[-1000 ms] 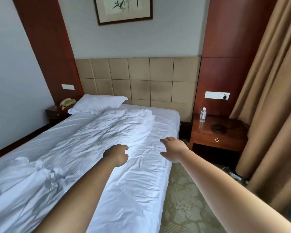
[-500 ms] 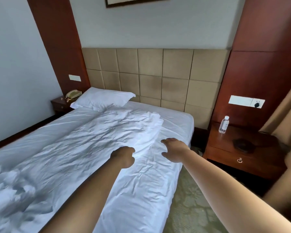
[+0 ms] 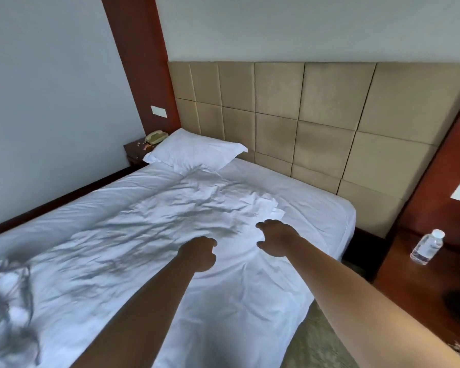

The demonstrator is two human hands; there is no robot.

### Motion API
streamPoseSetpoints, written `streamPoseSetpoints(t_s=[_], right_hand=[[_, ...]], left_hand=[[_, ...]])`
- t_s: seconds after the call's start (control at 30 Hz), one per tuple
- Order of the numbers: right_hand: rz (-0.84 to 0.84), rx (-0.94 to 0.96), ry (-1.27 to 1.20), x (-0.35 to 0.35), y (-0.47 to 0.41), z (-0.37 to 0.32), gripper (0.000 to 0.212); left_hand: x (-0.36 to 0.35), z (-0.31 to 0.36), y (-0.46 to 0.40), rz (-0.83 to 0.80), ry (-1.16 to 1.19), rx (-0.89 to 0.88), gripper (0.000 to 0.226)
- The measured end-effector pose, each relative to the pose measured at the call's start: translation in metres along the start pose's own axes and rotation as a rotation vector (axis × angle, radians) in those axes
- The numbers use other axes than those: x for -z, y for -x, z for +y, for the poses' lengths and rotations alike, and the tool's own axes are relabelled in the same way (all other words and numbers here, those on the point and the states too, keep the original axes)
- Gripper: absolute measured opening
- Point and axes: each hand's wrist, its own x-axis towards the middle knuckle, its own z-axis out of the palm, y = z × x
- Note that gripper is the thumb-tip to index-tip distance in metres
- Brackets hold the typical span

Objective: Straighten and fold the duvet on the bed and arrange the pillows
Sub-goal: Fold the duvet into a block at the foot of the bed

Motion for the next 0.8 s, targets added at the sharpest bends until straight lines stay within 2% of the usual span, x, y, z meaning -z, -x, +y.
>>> streamPoseSetpoints(t_s=[0.13,0.23,0.33,0.4,0.57,0.8], right_hand=[[-0.005,0.044,0.029,0.006,-0.067,0.023,0.057],[-0.054,0.042,0.086,0.009,-0.114,0.039,0.057],[-0.136,0.055,0.128,0.017,-0.156,0.052,0.057],[-0.127,0.071,0.134,0.025,-0.183,0.060,0.056],[-0.180,0.093,0.112,0.030,-0.242,0.083,0.055],[-0.292,0.189,0.147,0.016,-0.352,0.128,0.058]], left_hand=[[0.004,-0.003,-0.063,-0.015,0.042,0.042,0.049],[0.008,-0.006,-0.121,0.019,0.138,0.048,0.047],[0.012,-0.005,-0.170,-0.019,0.257,0.057,0.047],[0.016,-0.003,-0.198,-0.030,0.306,0.069,0.047],[0.019,0.006,-0.254,-0.040,0.333,0.077,0.046],[-0.003,0.015,-0.320,-0.087,0.388,0.234,0.048]])
